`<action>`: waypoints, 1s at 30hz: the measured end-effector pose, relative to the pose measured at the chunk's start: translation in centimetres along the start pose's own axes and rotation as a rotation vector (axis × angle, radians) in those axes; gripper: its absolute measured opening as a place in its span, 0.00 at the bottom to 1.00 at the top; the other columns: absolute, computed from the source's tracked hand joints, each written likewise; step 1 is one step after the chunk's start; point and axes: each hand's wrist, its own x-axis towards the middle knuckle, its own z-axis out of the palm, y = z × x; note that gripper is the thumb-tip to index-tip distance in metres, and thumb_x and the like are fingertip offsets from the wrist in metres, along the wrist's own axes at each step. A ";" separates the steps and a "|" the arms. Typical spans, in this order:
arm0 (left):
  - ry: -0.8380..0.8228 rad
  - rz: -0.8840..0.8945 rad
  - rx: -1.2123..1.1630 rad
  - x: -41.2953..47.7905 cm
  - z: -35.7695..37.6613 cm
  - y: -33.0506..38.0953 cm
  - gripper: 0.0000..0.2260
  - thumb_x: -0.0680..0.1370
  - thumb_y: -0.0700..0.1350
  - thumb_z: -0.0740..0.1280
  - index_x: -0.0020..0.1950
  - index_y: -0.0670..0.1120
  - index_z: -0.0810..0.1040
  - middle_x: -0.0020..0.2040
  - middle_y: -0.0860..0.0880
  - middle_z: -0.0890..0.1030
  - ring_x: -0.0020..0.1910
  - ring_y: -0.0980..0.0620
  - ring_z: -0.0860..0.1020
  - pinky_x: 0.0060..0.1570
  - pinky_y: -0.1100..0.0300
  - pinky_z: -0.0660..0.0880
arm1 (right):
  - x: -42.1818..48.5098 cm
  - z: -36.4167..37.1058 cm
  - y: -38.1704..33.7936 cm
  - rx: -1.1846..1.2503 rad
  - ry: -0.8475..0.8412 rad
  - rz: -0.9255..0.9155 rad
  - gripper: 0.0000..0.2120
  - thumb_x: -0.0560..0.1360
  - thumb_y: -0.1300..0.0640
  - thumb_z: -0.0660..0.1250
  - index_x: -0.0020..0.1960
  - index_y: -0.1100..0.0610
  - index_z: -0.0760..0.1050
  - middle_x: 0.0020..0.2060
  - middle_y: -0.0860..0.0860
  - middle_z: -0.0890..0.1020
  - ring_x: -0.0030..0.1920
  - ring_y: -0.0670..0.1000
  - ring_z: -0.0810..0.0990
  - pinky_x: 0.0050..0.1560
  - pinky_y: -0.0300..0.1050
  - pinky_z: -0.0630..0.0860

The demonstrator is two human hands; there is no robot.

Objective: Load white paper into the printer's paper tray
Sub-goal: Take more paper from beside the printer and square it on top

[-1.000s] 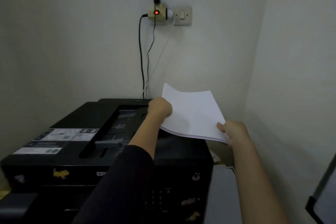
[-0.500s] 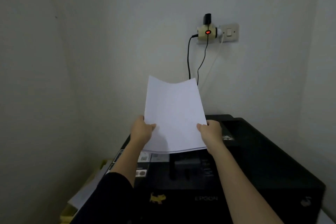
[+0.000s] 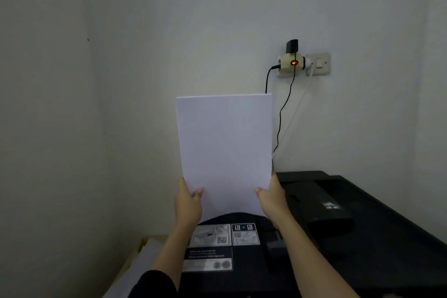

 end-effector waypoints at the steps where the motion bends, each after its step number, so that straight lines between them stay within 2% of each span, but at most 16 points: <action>1: -0.007 0.012 -0.016 -0.1 0.0 -0.2 0.16 0.79 0.38 0.63 0.66 0.39 0.67 0.63 0.42 0.76 0.61 0.45 0.75 0.59 0.56 0.70 | 0.2 0.1 0.0 0.020 0.011 0.002 0.21 0.77 0.66 0.61 0.70 0.59 0.66 0.62 0.55 0.77 0.55 0.51 0.75 0.59 0.42 0.70; 3: -0.011 0.039 -0.068 0.1 -0.2 -0.2 0.12 0.79 0.41 0.65 0.62 0.43 0.71 0.57 0.46 0.77 0.58 0.47 0.76 0.57 0.57 0.71 | 0.6 0.1 -0.2 0.083 0.043 0.007 0.16 0.76 0.60 0.66 0.64 0.60 0.74 0.57 0.56 0.81 0.52 0.52 0.78 0.56 0.45 0.75; 6: 0.028 0.100 -0.140 1.3 -0.9 0.7 0.12 0.74 0.52 0.70 0.54 0.50 0.75 0.52 0.49 0.80 0.51 0.49 0.78 0.56 0.49 0.76 | 1.1 0.1 -1.1 0.176 0.102 -0.027 0.14 0.74 0.54 0.69 0.56 0.59 0.79 0.51 0.55 0.84 0.50 0.53 0.82 0.54 0.49 0.78; 9: 0.067 0.130 -0.177 3.0 -1.5 2.5 0.19 0.74 0.47 0.72 0.63 0.45 0.73 0.53 0.50 0.78 0.50 0.50 0.77 0.51 0.55 0.74 | 1.8 0.2 -2.3 0.194 0.161 -0.097 0.14 0.74 0.57 0.69 0.58 0.60 0.76 0.51 0.54 0.82 0.49 0.53 0.80 0.50 0.46 0.77; 11: 0.081 0.143 -0.179 3.9 -1.5 3.4 0.20 0.74 0.46 0.72 0.64 0.43 0.73 0.52 0.49 0.78 0.51 0.49 0.78 0.50 0.57 0.73 | 2.0 0.3 -2.9 0.189 0.178 -0.110 0.17 0.74 0.60 0.70 0.61 0.60 0.72 0.51 0.52 0.79 0.49 0.52 0.78 0.49 0.44 0.75; 13: 0.075 0.164 -0.161 4.3 -1.2 3.8 0.17 0.75 0.44 0.71 0.62 0.42 0.74 0.51 0.50 0.78 0.51 0.50 0.77 0.50 0.59 0.72 | 2.3 0.3 -2.9 0.172 0.184 -0.115 0.18 0.74 0.61 0.70 0.62 0.59 0.71 0.51 0.51 0.79 0.50 0.52 0.78 0.51 0.45 0.75; 16: 0.081 0.187 -0.164 4.4 -0.7 3.7 0.13 0.77 0.41 0.68 0.60 0.40 0.76 0.50 0.50 0.77 0.51 0.53 0.75 0.51 0.62 0.69 | 2.8 0.3 -2.6 0.083 0.164 -0.148 0.14 0.75 0.59 0.69 0.60 0.59 0.77 0.50 0.52 0.82 0.51 0.53 0.80 0.53 0.46 0.77; 19: 0.099 0.218 -0.171 4.1 -0.2 3.9 0.10 0.78 0.40 0.66 0.58 0.39 0.76 0.50 0.49 0.78 0.50 0.53 0.76 0.51 0.61 0.71 | 2.9 0.8 -2.6 0.074 0.179 -0.190 0.12 0.76 0.61 0.67 0.58 0.61 0.78 0.49 0.52 0.81 0.50 0.52 0.79 0.53 0.43 0.75; 22: 0.139 0.268 -0.130 4.2 0.2 4.4 0.04 0.78 0.41 0.66 0.52 0.42 0.74 0.47 0.48 0.78 0.46 0.53 0.76 0.46 0.65 0.70 | 2.9 1.5 -2.9 0.103 0.221 -0.217 0.11 0.76 0.63 0.66 0.57 0.64 0.78 0.50 0.54 0.81 0.49 0.51 0.78 0.52 0.41 0.73; 24: 0.164 0.293 -0.093 4.3 0.3 4.7 0.05 0.79 0.43 0.65 0.49 0.43 0.71 0.44 0.48 0.76 0.44 0.52 0.74 0.43 0.63 0.69 | 3.0 1.8 -3.0 0.133 0.248 -0.237 0.11 0.76 0.63 0.66 0.58 0.64 0.77 0.50 0.54 0.81 0.50 0.51 0.78 0.53 0.42 0.73; 26: 0.171 0.291 -0.059 4.4 0.5 4.3 0.09 0.79 0.44 0.65 0.53 0.39 0.71 0.44 0.47 0.75 0.44 0.51 0.73 0.44 0.56 0.72 | 3.1 2.0 -2.9 0.153 0.267 -0.244 0.12 0.76 0.63 0.66 0.60 0.63 0.76 0.50 0.54 0.80 0.51 0.52 0.78 0.54 0.42 0.74; 28: 0.144 0.265 -0.022 4.0 0.8 3.5 0.13 0.80 0.43 0.64 0.58 0.35 0.70 0.48 0.46 0.76 0.47 0.51 0.75 0.47 0.58 0.71 | 2.9 2.2 -2.4 0.134 0.249 -0.225 0.13 0.76 0.64 0.66 0.61 0.63 0.75 0.52 0.54 0.80 0.53 0.53 0.78 0.54 0.42 0.73; 30: 0.097 0.247 0.003 3.6 1.0 2.4 0.13 0.80 0.41 0.63 0.61 0.36 0.69 0.52 0.47 0.76 0.51 0.51 0.75 0.50 0.61 0.70 | 2.4 2.4 -1.5 0.104 0.199 -0.204 0.15 0.77 0.65 0.65 0.64 0.62 0.72 0.54 0.54 0.78 0.54 0.52 0.77 0.56 0.40 0.71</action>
